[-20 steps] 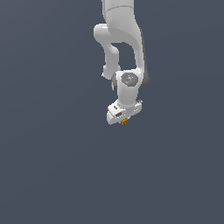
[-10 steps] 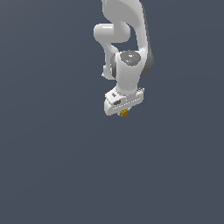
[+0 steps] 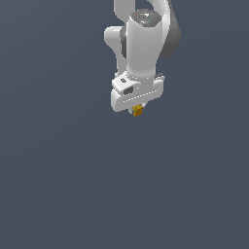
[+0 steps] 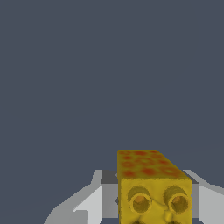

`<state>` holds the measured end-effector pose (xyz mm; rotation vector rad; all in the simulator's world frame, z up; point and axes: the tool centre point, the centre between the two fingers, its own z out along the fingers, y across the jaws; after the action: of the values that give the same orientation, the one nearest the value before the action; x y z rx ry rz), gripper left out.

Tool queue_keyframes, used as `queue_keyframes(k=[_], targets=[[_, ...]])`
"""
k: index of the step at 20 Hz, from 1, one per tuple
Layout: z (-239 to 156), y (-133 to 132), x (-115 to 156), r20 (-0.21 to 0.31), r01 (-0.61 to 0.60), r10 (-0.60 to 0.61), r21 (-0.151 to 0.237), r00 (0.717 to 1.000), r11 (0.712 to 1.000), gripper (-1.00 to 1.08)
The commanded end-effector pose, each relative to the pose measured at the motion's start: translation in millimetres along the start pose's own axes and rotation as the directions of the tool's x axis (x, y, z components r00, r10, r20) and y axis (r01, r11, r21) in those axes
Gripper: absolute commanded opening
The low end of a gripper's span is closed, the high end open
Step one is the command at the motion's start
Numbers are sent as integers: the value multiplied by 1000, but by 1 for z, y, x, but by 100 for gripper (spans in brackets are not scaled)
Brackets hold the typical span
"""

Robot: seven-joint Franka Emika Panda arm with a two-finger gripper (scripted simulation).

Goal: Pick up the object and move it to a goal position.

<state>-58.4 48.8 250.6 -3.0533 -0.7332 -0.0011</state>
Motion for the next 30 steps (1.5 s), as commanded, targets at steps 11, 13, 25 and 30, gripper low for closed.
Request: queue_keyframes(k=[11,13,25,30], targets=[[-128,17,4,0,0,0,0,1000,1000,-100],[-148,20,5,0,0,0,0,1000,1000,-100],[-228,33,11,1,-2,2,-1,1000,1000,-100],[-243,36,13,1,-2,2,-1,1000,1000,-100]])
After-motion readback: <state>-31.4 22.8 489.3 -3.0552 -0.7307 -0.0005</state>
